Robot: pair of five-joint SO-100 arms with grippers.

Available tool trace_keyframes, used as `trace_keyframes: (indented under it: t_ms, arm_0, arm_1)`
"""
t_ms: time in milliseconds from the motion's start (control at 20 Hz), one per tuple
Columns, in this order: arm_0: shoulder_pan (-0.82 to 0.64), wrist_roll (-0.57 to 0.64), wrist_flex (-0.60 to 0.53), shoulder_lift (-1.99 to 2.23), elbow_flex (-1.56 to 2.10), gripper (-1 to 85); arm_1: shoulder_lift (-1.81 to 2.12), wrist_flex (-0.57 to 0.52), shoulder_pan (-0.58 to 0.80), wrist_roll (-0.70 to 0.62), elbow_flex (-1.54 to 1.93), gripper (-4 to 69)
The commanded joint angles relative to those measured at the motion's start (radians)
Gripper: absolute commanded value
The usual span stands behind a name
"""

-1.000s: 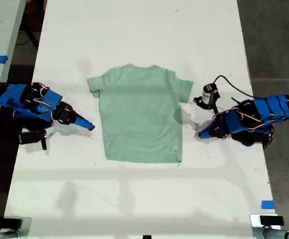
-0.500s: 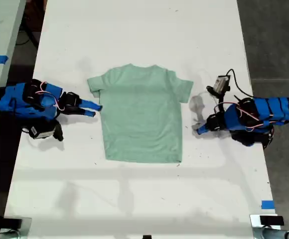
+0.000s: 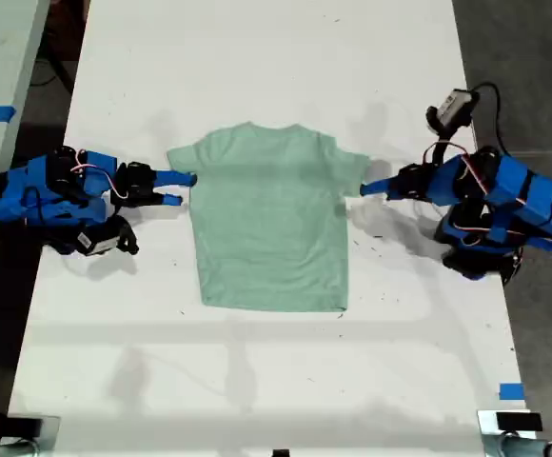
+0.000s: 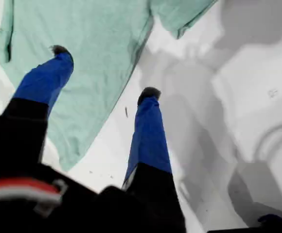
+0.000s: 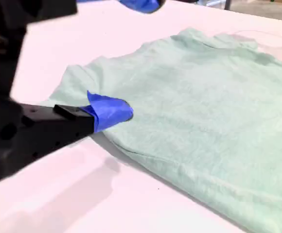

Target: Fold t shirt

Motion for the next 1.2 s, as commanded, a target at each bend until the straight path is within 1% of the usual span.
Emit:
trace_keyframes:
  t_ms: [0,50,100,150,200,300,400,450,500,550,650,750,850,1000,1050,1150]
  arm_0:
    - [-0.011,0.078,-0.002,0.005,0.041,-0.2]
    - [-0.006,0.071,-0.002,0.005,0.041,-0.2]
    - [-0.006,0.064,-0.002,0.005,0.041,1.8]
    - [-0.006,0.057,-0.002,0.005,0.041,4.6]
    - [-0.006,0.054,-0.002,0.005,0.041,5.4]
    - [-0.003,0.054,-0.002,0.005,0.041,6.0]
    - [0.000,0.054,-0.002,0.005,0.041,5.0]
    - [0.003,0.054,-0.002,0.005,0.041,4.1]
    - [0.005,0.054,-0.002,0.005,0.041,3.2]
    - [0.008,0.054,-0.002,0.005,0.041,2.6]
    - [0.011,0.051,-0.002,0.005,0.041,1.8]
    - [0.011,0.048,-0.002,0.005,0.041,1.5]
    - [0.008,0.041,-0.002,0.005,0.041,5.4]
    - [-0.009,0.040,-0.002,0.005,0.041,5.9]
    - [-0.011,0.040,-0.002,0.005,0.041,5.7]
    - [-0.009,0.040,-0.002,0.005,0.041,5.3]
  arm_1:
    - [-0.252,-0.152,0.196,-0.110,-0.109,33.2]
    - [-0.334,-0.233,0.252,-0.135,-0.112,32.6]
    - [-0.439,-0.281,0.301,-0.163,-0.150,31.9]
    - [-0.561,-0.308,0.344,-0.192,-0.212,31.8]
    - [-0.699,-0.339,0.380,-0.210,-0.275,32.5]
    - [-0.971,-0.407,0.419,-0.262,-0.408,29.9]
    - [-1.178,-0.417,0.425,-0.295,-0.545,27.5]
    - [-1.244,-0.416,0.422,-0.305,-0.594,22.5]
    - [-1.273,-0.408,0.419,-0.268,-0.617,4.5]
    - [-1.276,-0.399,0.416,-0.215,-0.615,1.0]
    - [-1.270,-0.365,0.393,-0.198,-0.647,1.1]
    - [-1.173,-0.353,0.357,-0.202,-0.653,1.1]
    - [-1.017,-0.318,0.307,-0.215,-0.676,1.1]
    - [-0.907,-0.265,0.163,-0.229,-0.805,1.1]
    - [-0.910,-0.276,0.092,-0.224,-0.845,1.1]
    - [-0.956,-0.390,-0.051,-0.204,-0.870,1.1]
